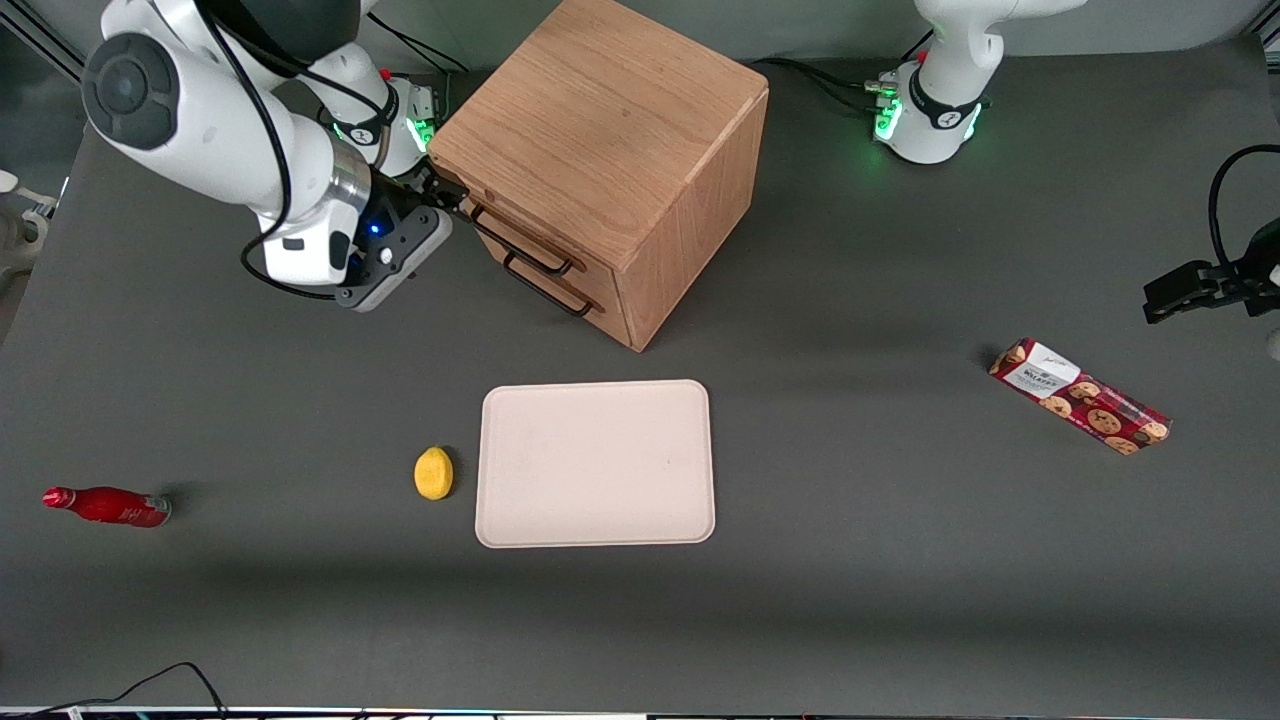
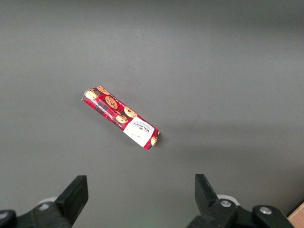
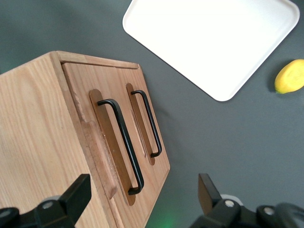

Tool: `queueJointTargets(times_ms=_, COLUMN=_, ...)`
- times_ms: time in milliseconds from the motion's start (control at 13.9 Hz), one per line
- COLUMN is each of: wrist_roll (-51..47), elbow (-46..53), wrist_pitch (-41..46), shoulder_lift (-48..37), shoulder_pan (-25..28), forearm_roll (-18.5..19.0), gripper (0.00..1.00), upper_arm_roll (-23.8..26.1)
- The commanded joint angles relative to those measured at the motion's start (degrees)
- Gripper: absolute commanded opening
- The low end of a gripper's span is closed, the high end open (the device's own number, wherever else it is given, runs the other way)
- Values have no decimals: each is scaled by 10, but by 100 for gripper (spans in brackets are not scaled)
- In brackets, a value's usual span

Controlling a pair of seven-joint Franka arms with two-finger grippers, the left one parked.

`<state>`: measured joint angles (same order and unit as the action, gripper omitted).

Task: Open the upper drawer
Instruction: 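Move the right gripper to the upper drawer's black handle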

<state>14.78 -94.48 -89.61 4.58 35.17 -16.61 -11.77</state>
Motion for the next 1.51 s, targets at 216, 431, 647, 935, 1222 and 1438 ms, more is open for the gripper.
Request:
queueJointTargets(times_ms=216, wrist_roll=98, elbow=-24, wrist_pitch=7, shoulder_lift=46, shoulder_pan=6, forearm_roll=-18, gripper=100, upper_arm_roll=1)
queueJointTargets(times_ms=431, wrist_roll=133, elbow=-40, wrist_pitch=0, shoulder_lift=53, shoulder_pan=6, forearm_roll=-18, gripper=100, upper_arm_roll=18)
queueJointTargets(times_ms=647, wrist_roll=152, elbow=-59, wrist_pitch=-13, shoulder_lift=58, shoulder_pan=4, forearm_roll=-19, gripper=100, upper_arm_roll=31)
queueJointTargets(times_ms=935, wrist_roll=178, elbow=-86, wrist_pitch=-40, shoulder_lift=60, shoulder_pan=3, forearm_roll=-22, gripper=100, upper_arm_roll=36)
queueJointTargets(times_ms=1222, wrist_roll=180, elbow=-115, wrist_pitch=-73, shoulder_lift=60, shoulder_pan=3, forearm_roll=-24, gripper=100, upper_arm_roll=50)
queueJointTargets(times_ms=1438, wrist_roll=180, elbow=-128, wrist_pitch=-87, shoulder_lift=60, shoulder_pan=3, forearm_roll=-24, gripper=100, upper_arm_roll=55)
